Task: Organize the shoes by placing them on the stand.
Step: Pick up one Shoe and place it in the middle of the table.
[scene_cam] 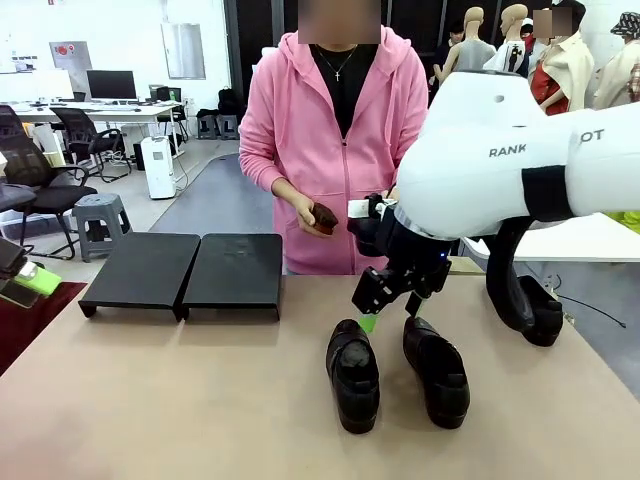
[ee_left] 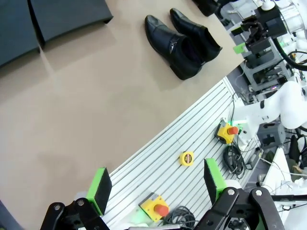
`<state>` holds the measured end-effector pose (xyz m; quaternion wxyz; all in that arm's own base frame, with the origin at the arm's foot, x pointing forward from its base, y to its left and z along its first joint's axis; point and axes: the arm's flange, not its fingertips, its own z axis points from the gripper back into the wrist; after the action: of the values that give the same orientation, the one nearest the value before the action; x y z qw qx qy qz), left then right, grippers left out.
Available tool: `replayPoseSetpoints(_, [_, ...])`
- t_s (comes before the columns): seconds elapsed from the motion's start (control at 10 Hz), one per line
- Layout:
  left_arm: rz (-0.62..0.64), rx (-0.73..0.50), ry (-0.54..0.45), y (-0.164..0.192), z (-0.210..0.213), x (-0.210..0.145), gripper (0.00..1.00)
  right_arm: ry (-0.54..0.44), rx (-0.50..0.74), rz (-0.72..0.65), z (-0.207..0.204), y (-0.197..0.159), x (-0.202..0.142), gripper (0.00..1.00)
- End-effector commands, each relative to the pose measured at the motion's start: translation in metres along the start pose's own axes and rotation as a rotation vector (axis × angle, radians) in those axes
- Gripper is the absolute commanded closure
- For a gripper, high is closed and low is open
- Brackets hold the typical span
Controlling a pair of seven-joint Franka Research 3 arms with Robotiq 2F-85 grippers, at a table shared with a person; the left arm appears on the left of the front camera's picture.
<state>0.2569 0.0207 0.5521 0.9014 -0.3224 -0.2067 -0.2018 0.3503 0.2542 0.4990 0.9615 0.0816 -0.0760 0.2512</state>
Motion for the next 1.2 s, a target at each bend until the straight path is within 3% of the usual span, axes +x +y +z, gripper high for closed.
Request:
replayPoseSetpoints(0.0, [-0.016, -0.026, -0.009, 0.000, 0.002, 0.001, 0.00, -0.002, -0.001, 0.008, -0.003, 0.007, 0.001, 0.00])
replayPoseSetpoints(0.1, [-0.016, -0.026, -0.009, 0.000, 0.002, 0.001, 0.00, 0.014, -0.077, -0.052, 0.020, -0.025, -0.033, 0.00])
replayPoseSetpoints(0.2, [-0.016, -0.026, -0.009, 0.000, 0.002, 0.001, 0.00, -0.052, 0.044, -0.153, 0.052, -0.057, -0.082, 0.00])
replayPoseSetpoints(0.3, [-0.016, -0.026, -0.009, 0.000, 0.002, 0.001, 0.00, -0.063, 0.014, -0.244, 0.080, -0.085, -0.122, 0.00])
replayPoseSetpoints(0.4, [-0.016, -0.026, -0.009, 0.000, 0.002, 0.001, 0.00, -0.086, 0.101, -0.234, 0.106, -0.114, -0.154, 0.00])
replayPoseSetpoints(0.6, [-0.016, -0.026, -0.009, 0.000, 0.002, 0.001, 0.00, -0.072, 0.228, -0.267, 0.121, -0.159, -0.190, 0.00])
replayPoseSetpoints(0.8, [-0.016, -0.026, -0.009, 0.000, 0.002, 0.001, 0.00, -0.083, 0.199, -0.332, 0.108, -0.158, -0.177, 0.00])
replayPoseSetpoints(1.0, [-0.016, -0.026, -0.009, 0.000, 0.002, 0.001, 0.00, -0.089, -0.003, -0.395, 0.080, -0.114, -0.111, 0.00])
replayPoseSetpoints(1.1, [-0.016, -0.026, -0.009, 0.000, 0.002, 0.001, 0.00, -0.056, -0.028, -0.293, 0.061, -0.088, -0.072, 0.00])
